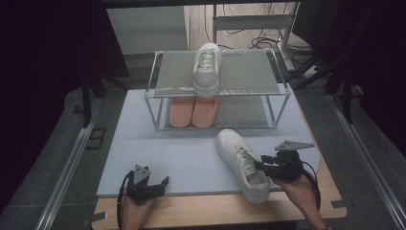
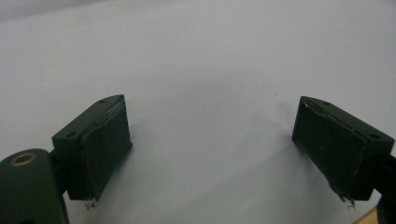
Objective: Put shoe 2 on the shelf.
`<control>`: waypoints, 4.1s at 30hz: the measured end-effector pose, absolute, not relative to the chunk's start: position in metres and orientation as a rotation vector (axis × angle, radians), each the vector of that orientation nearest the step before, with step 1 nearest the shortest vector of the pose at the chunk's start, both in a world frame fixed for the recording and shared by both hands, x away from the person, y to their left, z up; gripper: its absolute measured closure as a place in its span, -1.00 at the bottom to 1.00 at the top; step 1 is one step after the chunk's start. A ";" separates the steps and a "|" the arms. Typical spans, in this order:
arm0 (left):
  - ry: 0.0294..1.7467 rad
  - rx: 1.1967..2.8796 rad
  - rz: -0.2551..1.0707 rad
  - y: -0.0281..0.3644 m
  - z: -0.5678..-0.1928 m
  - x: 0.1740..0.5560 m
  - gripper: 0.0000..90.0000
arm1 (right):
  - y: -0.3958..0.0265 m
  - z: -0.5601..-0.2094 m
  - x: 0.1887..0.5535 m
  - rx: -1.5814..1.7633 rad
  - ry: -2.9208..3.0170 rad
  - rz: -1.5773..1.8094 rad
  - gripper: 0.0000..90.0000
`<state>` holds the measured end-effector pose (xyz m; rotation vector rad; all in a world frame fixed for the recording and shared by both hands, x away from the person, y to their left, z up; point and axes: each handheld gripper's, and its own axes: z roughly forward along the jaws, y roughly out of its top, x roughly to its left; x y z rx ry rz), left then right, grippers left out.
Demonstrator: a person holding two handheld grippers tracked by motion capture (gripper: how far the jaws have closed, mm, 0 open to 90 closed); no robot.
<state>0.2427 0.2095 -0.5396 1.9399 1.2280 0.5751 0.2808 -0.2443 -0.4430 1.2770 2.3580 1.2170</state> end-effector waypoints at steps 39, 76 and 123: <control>1.228 1.940 0.575 0.210 -0.540 0.243 -0.75 | -0.263 -0.441 0.300 1.676 2.279 1.516 0.87; 1.226 1.938 0.577 0.210 -0.540 0.243 -0.75 | -0.279 -0.384 0.305 1.702 2.153 1.859 0.87; 1.226 1.940 0.576 0.210 -0.540 0.243 -0.75 | -0.302 -0.304 0.318 1.729 1.888 2.070 0.87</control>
